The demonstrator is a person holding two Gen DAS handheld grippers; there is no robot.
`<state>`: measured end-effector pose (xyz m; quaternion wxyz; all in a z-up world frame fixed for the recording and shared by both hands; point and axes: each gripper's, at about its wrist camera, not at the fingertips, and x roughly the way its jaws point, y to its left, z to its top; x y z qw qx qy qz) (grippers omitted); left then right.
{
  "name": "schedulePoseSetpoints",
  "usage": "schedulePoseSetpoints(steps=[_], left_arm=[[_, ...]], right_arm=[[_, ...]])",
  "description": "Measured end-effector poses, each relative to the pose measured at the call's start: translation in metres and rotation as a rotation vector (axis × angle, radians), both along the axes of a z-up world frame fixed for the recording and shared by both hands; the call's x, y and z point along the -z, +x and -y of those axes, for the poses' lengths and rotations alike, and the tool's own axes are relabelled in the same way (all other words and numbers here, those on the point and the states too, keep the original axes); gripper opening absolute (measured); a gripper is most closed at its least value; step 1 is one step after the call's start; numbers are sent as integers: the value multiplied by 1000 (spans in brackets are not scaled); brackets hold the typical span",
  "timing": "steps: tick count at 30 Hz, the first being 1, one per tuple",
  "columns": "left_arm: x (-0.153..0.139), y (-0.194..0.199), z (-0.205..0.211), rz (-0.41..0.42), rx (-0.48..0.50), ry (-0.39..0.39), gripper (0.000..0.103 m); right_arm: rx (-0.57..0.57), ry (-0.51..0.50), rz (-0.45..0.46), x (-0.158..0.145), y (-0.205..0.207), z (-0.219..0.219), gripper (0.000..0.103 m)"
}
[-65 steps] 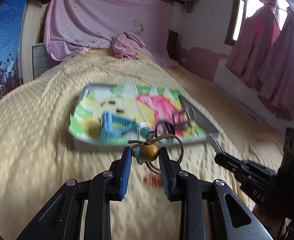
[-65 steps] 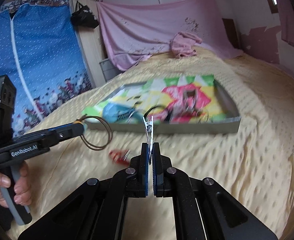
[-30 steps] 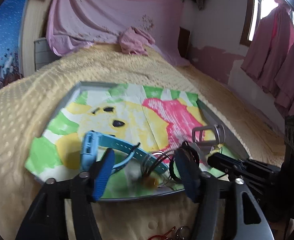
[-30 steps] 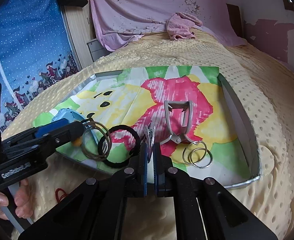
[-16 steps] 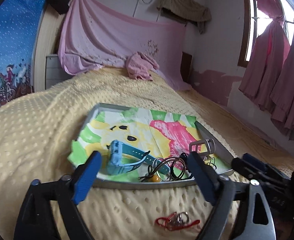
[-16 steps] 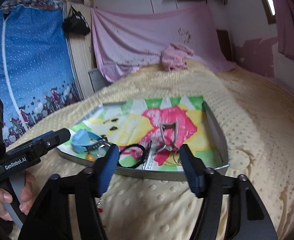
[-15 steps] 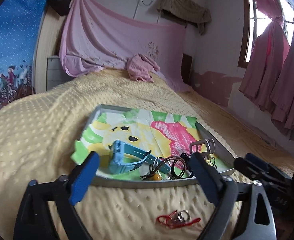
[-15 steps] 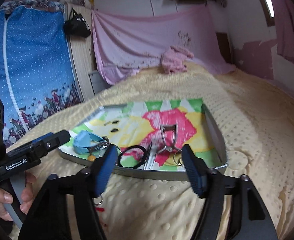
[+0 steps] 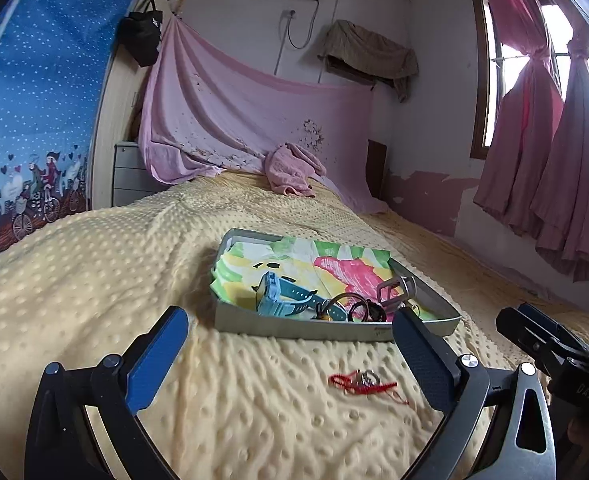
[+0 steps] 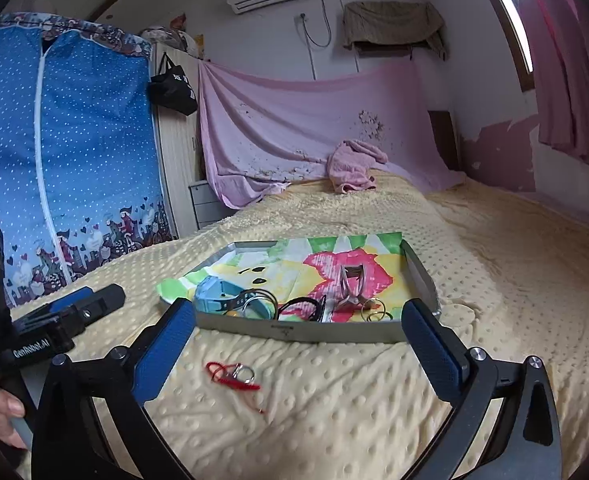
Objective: Organize jewelry
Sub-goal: 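Withdraw both open tools toward the red string bracelet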
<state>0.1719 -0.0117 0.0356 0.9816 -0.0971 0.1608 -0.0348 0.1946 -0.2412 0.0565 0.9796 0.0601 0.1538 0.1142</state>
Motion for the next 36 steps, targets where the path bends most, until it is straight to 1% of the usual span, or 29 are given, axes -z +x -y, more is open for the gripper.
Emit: schedulePoseSetpoints(steps=[6, 10, 13, 19, 28, 33, 36], left_arm=[[7, -23, -5, 10, -19, 13, 103], [9, -33, -4, 8, -27, 57, 103], [13, -40, -5, 6, -31, 77, 103], [17, -47, -8, 0, -42, 73, 103], [17, -44, -9, -15, -35, 71, 103], [15, -30, -11, -50, -26, 75, 103], [15, -16, -12, -86, -2, 82, 103]], right_arm=[[17, -16, -4, 2, -23, 1, 102], [25, -32, -7, 5, -35, 1, 102], [30, -44, -1, 6, -42, 1, 102], [33, -58, -10, 10, -44, -2, 102], [26, -52, -12, 10, -42, 0, 102], [14, -30, -36, 9, -31, 4, 102], [4, -57, -69, 12, -17, 3, 102]])
